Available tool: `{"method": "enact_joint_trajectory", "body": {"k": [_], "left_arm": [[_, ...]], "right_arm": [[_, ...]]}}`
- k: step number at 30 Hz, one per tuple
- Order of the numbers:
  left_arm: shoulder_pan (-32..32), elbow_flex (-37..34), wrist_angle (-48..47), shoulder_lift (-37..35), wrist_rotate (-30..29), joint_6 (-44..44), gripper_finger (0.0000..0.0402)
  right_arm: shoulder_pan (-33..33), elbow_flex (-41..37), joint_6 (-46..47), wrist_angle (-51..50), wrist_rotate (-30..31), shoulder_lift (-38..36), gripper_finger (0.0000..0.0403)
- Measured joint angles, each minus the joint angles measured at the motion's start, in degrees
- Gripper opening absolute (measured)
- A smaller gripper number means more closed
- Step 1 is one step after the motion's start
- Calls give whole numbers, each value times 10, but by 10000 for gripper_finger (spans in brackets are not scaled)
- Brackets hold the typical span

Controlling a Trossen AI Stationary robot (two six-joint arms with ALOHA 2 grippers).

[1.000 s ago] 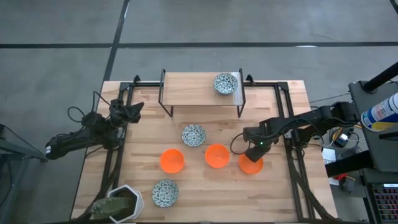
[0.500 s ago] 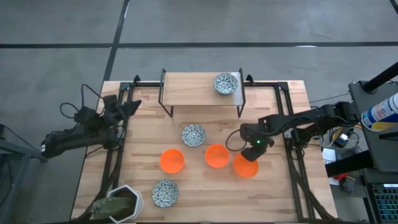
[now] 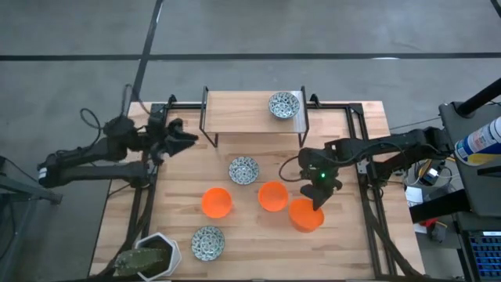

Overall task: Pick & Place Mini bowls
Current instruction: Put the right orange bowl on the shelf

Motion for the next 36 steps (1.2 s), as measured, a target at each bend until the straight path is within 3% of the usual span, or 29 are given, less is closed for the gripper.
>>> {"method": "enact_joint_trajectory", "body": {"k": [8, 22, 27, 36], "left_arm": [[-3, 125, -66, 139, 108, 72, 117], [-85, 249, -67, 304, 143, 190, 117], [-119, 285, -66, 361, 142, 221, 117], [-171, 378, -69, 468, 142, 268, 117]], "right_arm": [[0, 24, 65, 27, -77, 0, 8], [-1, 14, 164, 87, -170, 0, 8], [-12, 13, 178, 101, -160, 0, 8], [-19, 8, 250, 244, -139, 43, 8]]}}
